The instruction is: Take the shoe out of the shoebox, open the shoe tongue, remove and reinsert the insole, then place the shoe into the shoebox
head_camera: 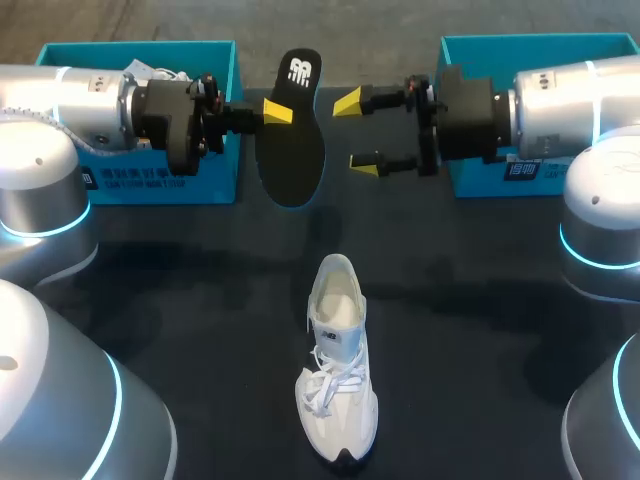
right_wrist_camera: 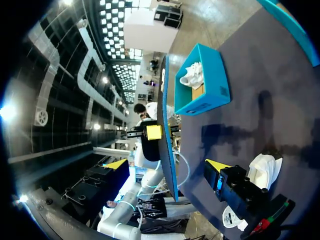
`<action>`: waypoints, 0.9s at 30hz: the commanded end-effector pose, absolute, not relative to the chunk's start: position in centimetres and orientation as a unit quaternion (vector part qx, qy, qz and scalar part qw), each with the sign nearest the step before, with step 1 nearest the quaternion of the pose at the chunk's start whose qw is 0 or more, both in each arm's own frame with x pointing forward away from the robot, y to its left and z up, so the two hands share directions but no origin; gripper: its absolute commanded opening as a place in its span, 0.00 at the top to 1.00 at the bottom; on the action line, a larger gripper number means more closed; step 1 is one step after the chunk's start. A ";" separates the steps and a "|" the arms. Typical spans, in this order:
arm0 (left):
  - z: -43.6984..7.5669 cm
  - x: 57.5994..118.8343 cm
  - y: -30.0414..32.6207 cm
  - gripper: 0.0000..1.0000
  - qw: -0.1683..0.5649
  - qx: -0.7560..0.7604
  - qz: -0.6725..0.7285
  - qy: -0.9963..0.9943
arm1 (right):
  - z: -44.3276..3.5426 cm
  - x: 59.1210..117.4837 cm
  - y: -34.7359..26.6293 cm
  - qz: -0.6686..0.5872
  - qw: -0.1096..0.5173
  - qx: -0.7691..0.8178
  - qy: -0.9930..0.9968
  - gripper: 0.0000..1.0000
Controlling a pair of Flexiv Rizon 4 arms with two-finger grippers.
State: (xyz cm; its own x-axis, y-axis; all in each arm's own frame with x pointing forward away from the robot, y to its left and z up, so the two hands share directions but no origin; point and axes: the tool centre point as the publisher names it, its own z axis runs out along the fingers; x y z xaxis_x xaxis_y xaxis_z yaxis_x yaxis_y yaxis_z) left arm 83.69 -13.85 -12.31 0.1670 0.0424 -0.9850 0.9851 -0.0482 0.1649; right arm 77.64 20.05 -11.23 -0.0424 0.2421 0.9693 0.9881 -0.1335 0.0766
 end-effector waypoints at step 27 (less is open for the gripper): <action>-12.3 83.8 -14.3 1.00 0.530 0.558 -0.456 0.448 | -12.6 78.6 24.7 -0.479 0.355 -0.535 -0.598 0.39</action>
State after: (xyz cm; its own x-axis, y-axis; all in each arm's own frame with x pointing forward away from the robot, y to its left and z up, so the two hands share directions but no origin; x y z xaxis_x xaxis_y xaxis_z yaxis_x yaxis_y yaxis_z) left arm 83.78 -14.03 -12.13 0.1802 0.0192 -0.9834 0.9829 -0.0418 0.1793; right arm 78.49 24.07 -12.21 -0.1735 0.3059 0.9361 0.9813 -0.0270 0.1907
